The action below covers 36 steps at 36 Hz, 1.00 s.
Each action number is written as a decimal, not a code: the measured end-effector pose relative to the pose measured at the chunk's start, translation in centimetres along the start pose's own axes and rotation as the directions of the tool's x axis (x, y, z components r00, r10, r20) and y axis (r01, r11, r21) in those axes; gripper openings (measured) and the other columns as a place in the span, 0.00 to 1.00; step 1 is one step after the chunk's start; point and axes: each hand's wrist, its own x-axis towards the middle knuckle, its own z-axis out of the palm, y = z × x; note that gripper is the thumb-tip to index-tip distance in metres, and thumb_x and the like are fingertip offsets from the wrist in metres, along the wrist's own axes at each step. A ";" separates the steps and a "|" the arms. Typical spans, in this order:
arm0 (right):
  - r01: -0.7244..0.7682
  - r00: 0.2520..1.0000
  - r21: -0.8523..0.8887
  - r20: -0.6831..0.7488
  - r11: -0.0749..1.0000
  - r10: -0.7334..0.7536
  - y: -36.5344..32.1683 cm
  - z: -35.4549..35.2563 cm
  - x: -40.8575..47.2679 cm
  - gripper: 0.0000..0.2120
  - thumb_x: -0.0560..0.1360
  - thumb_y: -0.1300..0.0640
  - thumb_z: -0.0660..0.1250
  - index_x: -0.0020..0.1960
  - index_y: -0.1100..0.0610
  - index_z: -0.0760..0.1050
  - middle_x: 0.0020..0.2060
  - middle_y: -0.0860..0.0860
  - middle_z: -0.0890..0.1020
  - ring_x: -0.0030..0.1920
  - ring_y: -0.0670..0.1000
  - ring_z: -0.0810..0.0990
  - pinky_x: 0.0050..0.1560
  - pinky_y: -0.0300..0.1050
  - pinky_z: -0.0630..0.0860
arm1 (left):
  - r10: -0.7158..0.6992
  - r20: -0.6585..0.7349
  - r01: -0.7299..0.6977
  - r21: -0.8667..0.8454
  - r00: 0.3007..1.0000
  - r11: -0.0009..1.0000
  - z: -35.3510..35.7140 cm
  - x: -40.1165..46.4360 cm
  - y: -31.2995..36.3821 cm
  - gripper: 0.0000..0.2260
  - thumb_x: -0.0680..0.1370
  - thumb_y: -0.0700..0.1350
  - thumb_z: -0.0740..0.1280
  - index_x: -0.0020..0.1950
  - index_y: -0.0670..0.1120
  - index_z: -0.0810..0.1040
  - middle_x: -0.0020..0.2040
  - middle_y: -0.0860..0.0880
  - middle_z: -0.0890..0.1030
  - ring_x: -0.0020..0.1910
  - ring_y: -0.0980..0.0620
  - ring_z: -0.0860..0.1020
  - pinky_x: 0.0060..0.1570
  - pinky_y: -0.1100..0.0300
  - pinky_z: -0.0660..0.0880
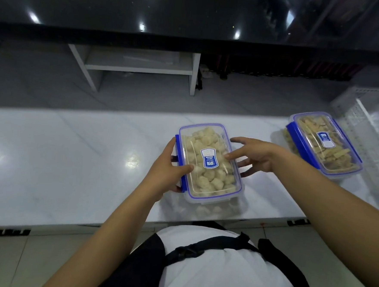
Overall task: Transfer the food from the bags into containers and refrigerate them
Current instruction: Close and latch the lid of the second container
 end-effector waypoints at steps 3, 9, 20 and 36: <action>-0.043 0.998 -0.007 0.052 0.999 0.044 -0.3 -0.6 0.1 0.29 0.71 0.63 0.77 0.68 0.50 0.72 0.57 0.54 0.84 0.56 0.59 0.83 0.50 0.61 0.82 | 0.002 0.002 -0.002 -0.013 1.000 1.000 0.0 0.1 -0.2 0.38 0.76 0.41 0.75 0.77 0.67 0.60 0.54 0.58 0.75 0.49 0.53 0.79 0.27 0.56 0.79; -0.012 0.996 -0.091 -0.087 0.996 0.004 -0.3 -0.1 -0.3 0.17 0.67 0.59 0.80 0.55 0.54 0.82 0.51 0.53 0.86 0.51 0.57 0.85 0.39 0.52 0.84 | 0.009 -0.004 -0.009 -0.025 1.000 1.000 -0.1 0.3 -0.4 0.38 0.76 0.41 0.75 0.76 0.66 0.60 0.54 0.58 0.75 0.49 0.53 0.80 0.26 0.58 0.79; 0.086 0.957 -0.167 -0.261 0.982 -0.128 0.3 1.6 -1.1 0.15 0.72 0.56 0.77 0.57 0.55 0.79 0.46 0.52 0.85 0.44 0.55 0.85 0.32 0.49 0.83 | 0.018 -0.001 -0.018 -0.004 1.000 1.000 -0.3 0.3 -0.6 0.39 0.75 0.43 0.76 0.77 0.67 0.59 0.54 0.60 0.74 0.50 0.52 0.80 0.26 0.55 0.80; 0.466 0.767 -0.443 -0.230 0.766 -0.599 6.6 7.6 -4.9 0.35 0.70 0.39 0.71 0.74 0.36 0.62 0.73 0.41 0.66 0.73 0.50 0.66 0.68 0.55 0.72 | 0.029 0.003 -0.028 -0.148 1.000 0.989 0.4 -0.8 -2.1 0.37 0.75 0.41 0.75 0.76 0.65 0.62 0.57 0.61 0.77 0.53 0.54 0.82 0.32 0.57 0.81</action>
